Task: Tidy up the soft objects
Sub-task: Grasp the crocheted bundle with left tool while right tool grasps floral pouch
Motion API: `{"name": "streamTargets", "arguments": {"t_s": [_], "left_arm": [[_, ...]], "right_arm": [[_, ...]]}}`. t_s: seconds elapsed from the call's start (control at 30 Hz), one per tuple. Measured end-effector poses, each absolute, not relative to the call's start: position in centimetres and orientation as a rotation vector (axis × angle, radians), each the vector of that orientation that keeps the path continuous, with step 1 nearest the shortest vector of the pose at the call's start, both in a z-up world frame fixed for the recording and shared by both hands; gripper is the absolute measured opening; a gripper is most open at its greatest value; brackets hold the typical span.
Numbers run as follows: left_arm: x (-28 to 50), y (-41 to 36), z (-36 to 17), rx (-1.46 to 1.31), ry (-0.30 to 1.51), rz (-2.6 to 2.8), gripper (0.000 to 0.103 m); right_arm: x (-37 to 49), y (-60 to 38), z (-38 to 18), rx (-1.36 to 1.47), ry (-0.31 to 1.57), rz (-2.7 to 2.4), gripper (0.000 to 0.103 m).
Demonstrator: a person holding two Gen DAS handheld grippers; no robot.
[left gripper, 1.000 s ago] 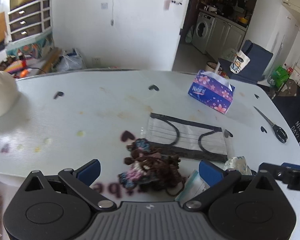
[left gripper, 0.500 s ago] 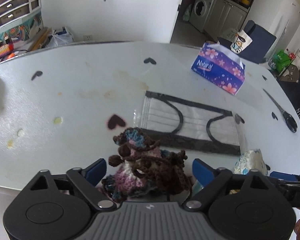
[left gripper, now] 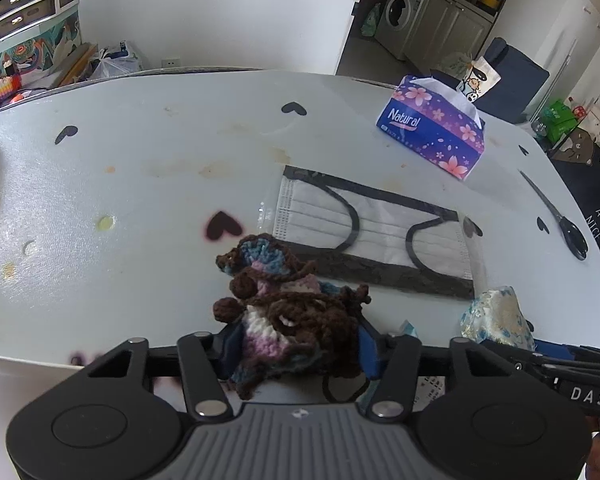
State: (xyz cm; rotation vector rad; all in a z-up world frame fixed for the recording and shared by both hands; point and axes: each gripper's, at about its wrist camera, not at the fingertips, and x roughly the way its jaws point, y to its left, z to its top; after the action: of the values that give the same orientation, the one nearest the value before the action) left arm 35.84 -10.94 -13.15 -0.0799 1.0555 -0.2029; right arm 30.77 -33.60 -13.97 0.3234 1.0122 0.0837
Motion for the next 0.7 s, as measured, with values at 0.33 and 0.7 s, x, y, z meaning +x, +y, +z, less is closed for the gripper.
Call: {"name": "streamTargets", "arguments": {"t_s": [0.33,0.7], "left_arm": [[33.7,-10.6,-11.0,-0.093,0.995,-0.216,0.052],[30.0,-10.1,-8.5,-0.122,0.943,-0.229,0.052]], "right_arm": [[28.5,-33.6,-11.7,0.305,0.945,0.099,0.065],[25.8,-33.1,-9.6,0.265,0.908,0.116,0.066]]}}
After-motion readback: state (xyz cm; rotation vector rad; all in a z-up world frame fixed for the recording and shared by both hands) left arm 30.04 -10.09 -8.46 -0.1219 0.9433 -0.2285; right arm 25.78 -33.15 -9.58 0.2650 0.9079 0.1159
